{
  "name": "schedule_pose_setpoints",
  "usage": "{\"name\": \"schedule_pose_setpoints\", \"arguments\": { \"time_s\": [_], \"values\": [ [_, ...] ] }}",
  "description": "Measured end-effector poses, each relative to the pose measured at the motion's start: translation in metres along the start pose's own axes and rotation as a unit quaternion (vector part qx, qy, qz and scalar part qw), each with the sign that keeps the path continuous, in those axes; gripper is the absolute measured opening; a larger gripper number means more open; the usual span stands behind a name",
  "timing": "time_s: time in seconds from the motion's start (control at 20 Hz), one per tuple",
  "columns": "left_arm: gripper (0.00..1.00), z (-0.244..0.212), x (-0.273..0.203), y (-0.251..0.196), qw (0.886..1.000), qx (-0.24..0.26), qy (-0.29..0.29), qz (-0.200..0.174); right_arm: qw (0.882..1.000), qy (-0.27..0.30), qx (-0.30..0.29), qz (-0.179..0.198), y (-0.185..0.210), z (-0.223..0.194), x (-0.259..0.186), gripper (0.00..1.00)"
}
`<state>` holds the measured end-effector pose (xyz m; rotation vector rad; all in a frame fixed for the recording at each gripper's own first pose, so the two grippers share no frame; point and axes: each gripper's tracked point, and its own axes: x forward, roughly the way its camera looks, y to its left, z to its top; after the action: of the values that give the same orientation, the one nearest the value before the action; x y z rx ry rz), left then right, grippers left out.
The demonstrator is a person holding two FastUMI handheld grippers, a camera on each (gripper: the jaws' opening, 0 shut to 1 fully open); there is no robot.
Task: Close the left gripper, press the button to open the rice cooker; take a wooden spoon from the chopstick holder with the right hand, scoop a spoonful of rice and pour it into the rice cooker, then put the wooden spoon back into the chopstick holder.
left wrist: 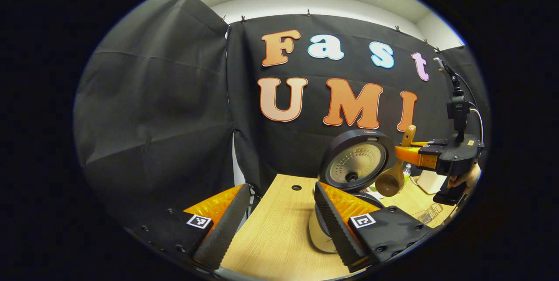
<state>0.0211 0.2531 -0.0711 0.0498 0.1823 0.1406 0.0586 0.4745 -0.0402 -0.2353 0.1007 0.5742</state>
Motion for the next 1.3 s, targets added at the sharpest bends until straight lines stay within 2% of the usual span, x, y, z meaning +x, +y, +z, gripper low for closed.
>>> {"name": "schedule_pose_setpoints", "arguments": {
  "time_s": [0.15, 0.3, 0.55, 0.8, 1.0, 1.1, 1.3],
  "values": [
    [0.97, 0.001, -0.003, -0.002, 1.000, -0.002, 0.000, -0.002, 1.000, 0.006, 0.020, 0.001, 0.000, -0.005, -0.002, 0.09],
    [0.97, 0.005, -0.005, -0.001, 1.000, 0.001, -0.004, -0.001, 0.998, 0.005, 0.070, 0.001, -0.010, -0.001, -0.007, 0.09],
    [0.97, 0.012, -0.006, -0.013, 1.000, -0.006, -0.011, -0.007, 0.991, -0.014, 0.134, -0.015, -0.052, 0.025, -0.031, 0.08],
    [0.99, 0.014, -0.001, -0.030, 1.000, 0.001, -0.015, -0.013, 0.984, -0.036, 0.158, -0.068, -0.125, 0.035, -0.068, 0.09],
    [1.00, 0.020, 0.004, -0.047, 1.000, 0.000, -0.020, -0.016, 0.977, -0.042, 0.169, -0.123, -0.193, 0.029, -0.107, 0.08],
    [0.97, 0.024, 0.006, -0.055, 1.000, -0.002, -0.024, -0.016, 0.972, -0.040, 0.173, -0.154, -0.229, 0.017, -0.127, 0.08],
    [0.99, 0.026, 0.009, -0.075, 1.000, -0.002, -0.026, -0.016, 0.959, -0.023, 0.189, -0.210, -0.288, -0.019, -0.158, 0.09]
  ]
}}
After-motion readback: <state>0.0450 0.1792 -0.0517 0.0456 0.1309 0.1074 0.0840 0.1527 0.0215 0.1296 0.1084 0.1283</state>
